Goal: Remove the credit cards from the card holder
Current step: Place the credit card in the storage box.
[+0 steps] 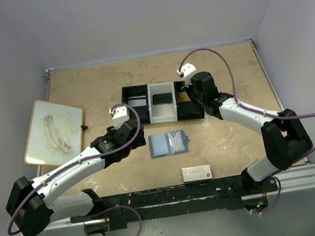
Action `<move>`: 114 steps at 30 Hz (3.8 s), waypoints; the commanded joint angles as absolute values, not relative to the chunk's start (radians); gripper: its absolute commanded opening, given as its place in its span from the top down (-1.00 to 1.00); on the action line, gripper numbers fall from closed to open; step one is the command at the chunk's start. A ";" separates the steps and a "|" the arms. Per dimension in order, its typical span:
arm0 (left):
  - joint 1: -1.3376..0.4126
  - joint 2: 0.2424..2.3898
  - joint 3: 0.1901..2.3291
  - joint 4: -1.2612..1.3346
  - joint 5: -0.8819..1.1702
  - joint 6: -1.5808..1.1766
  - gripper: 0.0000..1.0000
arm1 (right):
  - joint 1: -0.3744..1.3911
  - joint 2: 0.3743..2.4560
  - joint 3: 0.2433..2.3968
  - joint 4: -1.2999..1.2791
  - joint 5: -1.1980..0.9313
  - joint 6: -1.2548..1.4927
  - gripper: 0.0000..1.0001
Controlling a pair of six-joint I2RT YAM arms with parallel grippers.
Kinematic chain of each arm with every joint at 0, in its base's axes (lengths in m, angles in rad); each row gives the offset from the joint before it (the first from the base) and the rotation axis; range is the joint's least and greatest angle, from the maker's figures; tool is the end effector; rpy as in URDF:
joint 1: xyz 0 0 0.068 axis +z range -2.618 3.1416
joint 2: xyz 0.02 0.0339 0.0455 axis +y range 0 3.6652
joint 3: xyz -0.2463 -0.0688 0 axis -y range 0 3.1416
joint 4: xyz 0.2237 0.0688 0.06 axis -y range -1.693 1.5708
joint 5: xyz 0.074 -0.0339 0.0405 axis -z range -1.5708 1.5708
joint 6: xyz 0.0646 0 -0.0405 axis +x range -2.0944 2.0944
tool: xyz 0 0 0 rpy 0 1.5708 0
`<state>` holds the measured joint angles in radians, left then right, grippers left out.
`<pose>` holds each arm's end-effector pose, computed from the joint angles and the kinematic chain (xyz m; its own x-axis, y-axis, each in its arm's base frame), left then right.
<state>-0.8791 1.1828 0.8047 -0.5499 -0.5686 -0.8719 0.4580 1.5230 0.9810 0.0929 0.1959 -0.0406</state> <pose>0.1760 -0.1579 0.2119 -0.6677 -0.2052 -0.7156 -0.1058 0.9777 -0.1816 0.3236 0.1455 0.2359 -0.3779 -0.2307 -0.8967 -0.2920 0.9487 -0.1210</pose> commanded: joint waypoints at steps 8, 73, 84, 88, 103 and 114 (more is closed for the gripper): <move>-0.873 1.181 0.813 -0.536 -0.560 -0.871 -0.41 | 0.424 1.509 0.876 0.370 -0.133 -0.724 1.00; -0.864 1.144 0.787 -0.549 -0.583 -0.874 -0.41 | 0.327 1.865 1.174 0.020 -0.117 -1.036 0.31; -0.864 1.163 0.796 -0.543 -0.555 -0.872 -0.41 | 0.322 1.858 1.165 0.021 -0.119 -0.981 0.31; -0.865 1.158 0.795 -0.543 -0.550 -0.874 -0.41 | 0.321 1.843 1.155 0.032 -0.133 -0.952 0.30; -0.864 1.156 0.800 -0.547 -0.528 -0.872 -0.41 | 0.318 1.845 1.154 0.051 -0.101 -0.915 -0.07; -0.864 1.195 0.815 -0.506 -0.498 -0.855 -0.42 | 0.318 1.589 1.095 0.196 -0.170 -0.736 -0.10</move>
<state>-0.8707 1.1709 0.7895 -0.5552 -0.5159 -0.8715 0.3222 1.7634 1.1160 0.0589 -0.1303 -0.8707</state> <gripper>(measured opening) 0.706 0.544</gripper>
